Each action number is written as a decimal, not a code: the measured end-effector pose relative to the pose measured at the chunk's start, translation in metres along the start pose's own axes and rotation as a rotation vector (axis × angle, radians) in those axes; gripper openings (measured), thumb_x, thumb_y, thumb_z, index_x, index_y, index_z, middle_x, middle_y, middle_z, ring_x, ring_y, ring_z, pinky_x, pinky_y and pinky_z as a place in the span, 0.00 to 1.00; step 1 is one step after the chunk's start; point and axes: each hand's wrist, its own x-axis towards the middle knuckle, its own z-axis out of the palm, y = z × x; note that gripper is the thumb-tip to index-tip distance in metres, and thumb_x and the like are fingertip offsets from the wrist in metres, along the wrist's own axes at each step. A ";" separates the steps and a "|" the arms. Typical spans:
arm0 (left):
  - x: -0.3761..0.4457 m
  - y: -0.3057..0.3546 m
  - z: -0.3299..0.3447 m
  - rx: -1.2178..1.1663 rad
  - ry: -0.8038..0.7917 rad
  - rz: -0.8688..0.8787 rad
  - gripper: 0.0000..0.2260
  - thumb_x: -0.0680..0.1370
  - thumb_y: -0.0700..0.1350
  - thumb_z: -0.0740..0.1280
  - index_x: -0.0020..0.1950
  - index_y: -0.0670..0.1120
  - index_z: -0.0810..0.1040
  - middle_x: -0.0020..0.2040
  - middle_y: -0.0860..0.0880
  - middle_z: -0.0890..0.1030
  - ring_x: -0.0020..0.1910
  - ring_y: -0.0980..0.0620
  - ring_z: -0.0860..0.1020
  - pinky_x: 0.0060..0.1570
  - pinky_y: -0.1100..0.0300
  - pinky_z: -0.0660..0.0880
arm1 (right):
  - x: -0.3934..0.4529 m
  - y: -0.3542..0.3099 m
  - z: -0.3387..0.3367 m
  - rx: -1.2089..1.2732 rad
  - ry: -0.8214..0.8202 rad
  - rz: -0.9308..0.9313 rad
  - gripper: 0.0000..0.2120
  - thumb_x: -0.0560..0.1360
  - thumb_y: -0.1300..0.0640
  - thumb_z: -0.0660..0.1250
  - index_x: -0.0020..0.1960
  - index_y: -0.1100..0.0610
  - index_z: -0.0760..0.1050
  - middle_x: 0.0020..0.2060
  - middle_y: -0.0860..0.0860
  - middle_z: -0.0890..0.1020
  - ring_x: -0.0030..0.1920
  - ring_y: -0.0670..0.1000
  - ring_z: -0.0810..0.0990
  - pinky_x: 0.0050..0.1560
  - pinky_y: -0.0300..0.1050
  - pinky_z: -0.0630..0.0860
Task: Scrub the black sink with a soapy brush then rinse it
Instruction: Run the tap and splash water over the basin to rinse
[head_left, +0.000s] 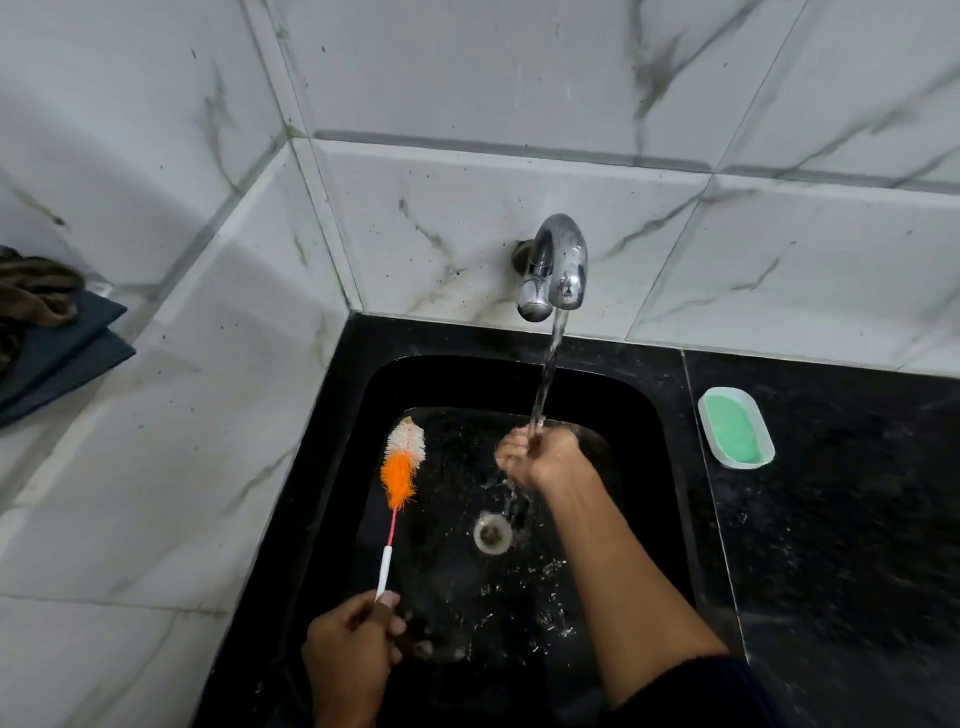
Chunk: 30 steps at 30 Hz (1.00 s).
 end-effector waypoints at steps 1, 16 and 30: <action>0.000 0.001 0.000 -0.001 -0.002 0.003 0.05 0.76 0.32 0.70 0.41 0.37 0.84 0.23 0.45 0.77 0.16 0.53 0.67 0.16 0.67 0.63 | 0.000 -0.006 0.001 0.030 -0.013 -0.033 0.16 0.79 0.59 0.47 0.33 0.55 0.61 0.24 0.50 0.64 0.21 0.47 0.62 0.23 0.36 0.57; -0.007 0.009 0.017 0.041 -0.044 0.046 0.06 0.76 0.34 0.69 0.41 0.40 0.84 0.26 0.43 0.79 0.19 0.51 0.69 0.19 0.65 0.65 | -0.023 -0.052 -0.019 -0.002 0.034 -0.281 0.16 0.81 0.61 0.52 0.45 0.68 0.75 0.43 0.63 0.80 0.43 0.58 0.80 0.38 0.51 0.82; -0.021 0.016 0.018 0.048 -0.039 0.085 0.06 0.77 0.34 0.69 0.42 0.39 0.84 0.26 0.44 0.78 0.17 0.53 0.69 0.18 0.66 0.65 | -0.007 -0.021 0.017 0.339 -0.127 -0.189 0.17 0.83 0.56 0.47 0.45 0.55 0.72 0.37 0.55 0.81 0.34 0.52 0.80 0.38 0.43 0.77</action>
